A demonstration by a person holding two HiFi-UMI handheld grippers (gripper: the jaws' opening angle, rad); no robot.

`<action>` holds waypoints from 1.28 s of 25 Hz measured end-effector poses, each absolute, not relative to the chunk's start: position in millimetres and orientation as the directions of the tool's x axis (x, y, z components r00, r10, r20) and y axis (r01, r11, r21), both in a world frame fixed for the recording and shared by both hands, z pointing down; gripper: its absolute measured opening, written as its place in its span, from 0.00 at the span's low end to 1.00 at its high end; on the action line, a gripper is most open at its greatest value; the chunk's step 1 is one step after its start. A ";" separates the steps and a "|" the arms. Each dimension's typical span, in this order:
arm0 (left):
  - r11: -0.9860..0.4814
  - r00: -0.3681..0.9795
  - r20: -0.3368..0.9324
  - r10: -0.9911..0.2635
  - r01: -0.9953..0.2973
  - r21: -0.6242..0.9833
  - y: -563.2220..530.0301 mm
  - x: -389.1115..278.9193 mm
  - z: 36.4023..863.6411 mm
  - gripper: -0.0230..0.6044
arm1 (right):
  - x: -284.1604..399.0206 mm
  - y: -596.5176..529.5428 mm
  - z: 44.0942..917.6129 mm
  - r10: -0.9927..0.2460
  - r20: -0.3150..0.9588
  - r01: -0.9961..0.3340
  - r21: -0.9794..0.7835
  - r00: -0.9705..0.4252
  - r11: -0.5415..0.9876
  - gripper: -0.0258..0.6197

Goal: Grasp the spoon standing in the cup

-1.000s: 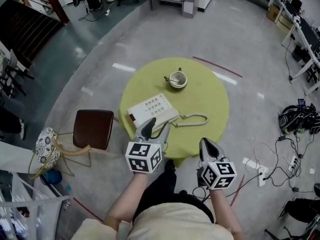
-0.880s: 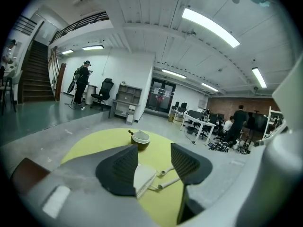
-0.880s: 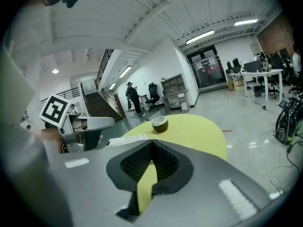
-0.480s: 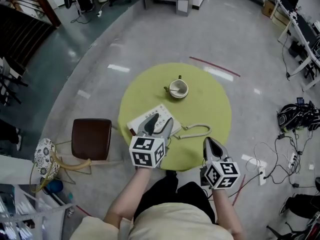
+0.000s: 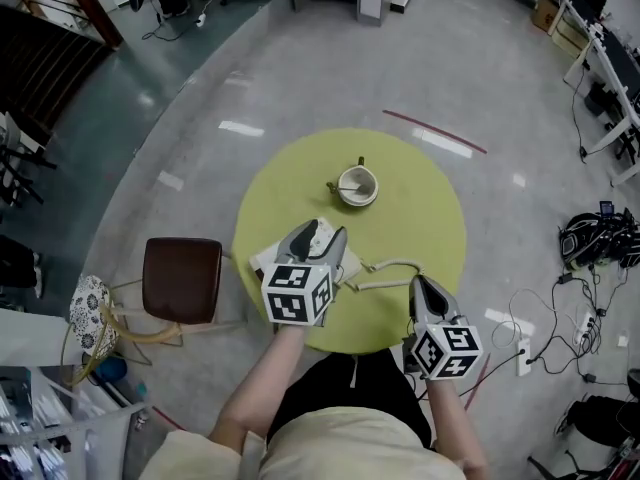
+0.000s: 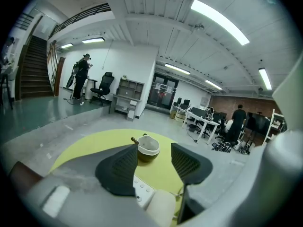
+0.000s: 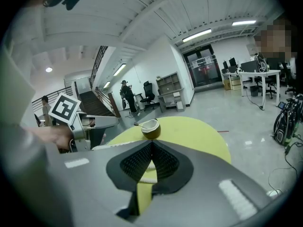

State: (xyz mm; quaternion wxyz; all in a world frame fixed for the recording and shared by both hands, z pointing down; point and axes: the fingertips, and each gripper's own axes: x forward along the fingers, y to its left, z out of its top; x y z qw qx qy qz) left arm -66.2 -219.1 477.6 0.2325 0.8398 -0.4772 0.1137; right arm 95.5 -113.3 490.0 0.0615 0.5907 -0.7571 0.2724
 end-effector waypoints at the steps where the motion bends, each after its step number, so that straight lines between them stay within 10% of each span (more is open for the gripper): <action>1: -0.428 0.511 0.419 -0.750 -0.859 0.282 -224.3 -65.1 479.3 0.38 | 97.0 -118.5 490.3 -0.858 0.416 -0.926 -0.342 -0.303 0.161 0.04; 32: -0.153 0.330 0.573 -0.750 -0.930 0.335 -332.0 -53.6 562.4 0.38 | 113.9 -230.3 537.8 -0.721 0.508 -0.873 -0.384 -0.471 0.299 0.04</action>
